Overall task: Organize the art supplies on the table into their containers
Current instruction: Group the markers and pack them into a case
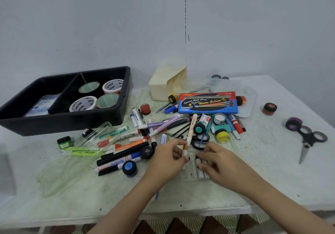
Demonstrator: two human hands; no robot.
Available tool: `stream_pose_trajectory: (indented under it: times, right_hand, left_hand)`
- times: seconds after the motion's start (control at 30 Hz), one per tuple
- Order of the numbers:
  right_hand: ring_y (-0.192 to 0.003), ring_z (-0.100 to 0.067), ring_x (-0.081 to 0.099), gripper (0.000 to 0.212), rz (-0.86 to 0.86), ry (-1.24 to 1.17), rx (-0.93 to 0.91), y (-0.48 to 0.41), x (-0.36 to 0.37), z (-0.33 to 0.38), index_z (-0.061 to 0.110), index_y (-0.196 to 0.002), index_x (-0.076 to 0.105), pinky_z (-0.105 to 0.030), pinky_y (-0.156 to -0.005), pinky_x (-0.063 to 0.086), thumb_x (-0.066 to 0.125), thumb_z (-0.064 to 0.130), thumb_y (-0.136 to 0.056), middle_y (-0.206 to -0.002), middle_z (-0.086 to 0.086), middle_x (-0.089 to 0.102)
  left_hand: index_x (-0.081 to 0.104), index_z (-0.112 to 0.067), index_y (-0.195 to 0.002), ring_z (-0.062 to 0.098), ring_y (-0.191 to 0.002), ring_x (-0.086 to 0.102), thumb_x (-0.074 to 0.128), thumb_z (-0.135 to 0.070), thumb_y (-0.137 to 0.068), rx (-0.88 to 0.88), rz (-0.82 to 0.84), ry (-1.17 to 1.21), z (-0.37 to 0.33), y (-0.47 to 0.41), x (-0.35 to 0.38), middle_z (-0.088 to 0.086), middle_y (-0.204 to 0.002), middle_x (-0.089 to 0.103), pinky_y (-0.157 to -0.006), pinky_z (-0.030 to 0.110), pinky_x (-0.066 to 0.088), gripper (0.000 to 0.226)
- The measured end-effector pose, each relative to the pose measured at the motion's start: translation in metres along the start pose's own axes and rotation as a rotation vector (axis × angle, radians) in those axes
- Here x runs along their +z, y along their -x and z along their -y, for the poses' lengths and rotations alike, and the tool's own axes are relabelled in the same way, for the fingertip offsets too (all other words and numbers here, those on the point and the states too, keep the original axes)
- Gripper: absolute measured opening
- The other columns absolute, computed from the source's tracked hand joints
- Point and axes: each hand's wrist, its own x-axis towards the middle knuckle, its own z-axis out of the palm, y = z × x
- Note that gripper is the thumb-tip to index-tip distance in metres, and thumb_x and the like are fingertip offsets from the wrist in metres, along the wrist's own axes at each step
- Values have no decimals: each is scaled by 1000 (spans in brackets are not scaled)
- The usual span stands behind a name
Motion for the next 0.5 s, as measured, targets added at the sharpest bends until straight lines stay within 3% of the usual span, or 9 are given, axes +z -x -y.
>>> stream_pose_trajectory:
  times: [0.17, 0.33, 0.43, 0.5]
  right_hand:
    - [-79, 11, 44, 39, -48, -106, 26, 1, 2, 2, 30, -127, 56, -6, -67, 34, 59, 38, -89, -104, 17, 46]
    - [-80, 8, 46, 34, -62, -119, 17, 1, 5, -1, 31, -122, 58, -7, -66, 35, 60, 36, -89, -100, 17, 45]
    - [-87, 4, 47, 34, -61, -110, 11, 2, 5, -2, 31, -123, 58, -9, -70, 38, 59, 36, -90, -103, 16, 45]
    - [-91, 1, 47, 35, -48, -103, -5, 3, 5, -2, 31, -125, 56, -11, -75, 40, 57, 36, -91, -105, 16, 44]
  left_hand:
    - [63, -36, -93, 2, -64, 61, 70, -12, -81, 10, -37, 56, -3, 3, 4, 2, -74, 68, -63, 15, 50, 28]
    - [64, -30, -89, 13, -65, 66, 76, -17, -76, -52, -50, 123, -7, 3, 5, 4, -68, 69, -66, 29, 55, 22]
    - [65, -26, -93, 4, -57, 60, 77, -23, -76, -64, -13, 20, -6, 5, 7, 1, -66, 67, -56, 19, 48, 21]
    - [65, -24, -102, 0, -60, 59, 75, -27, -78, -36, 14, -54, -5, 7, 9, -3, -70, 67, -58, 16, 47, 27]
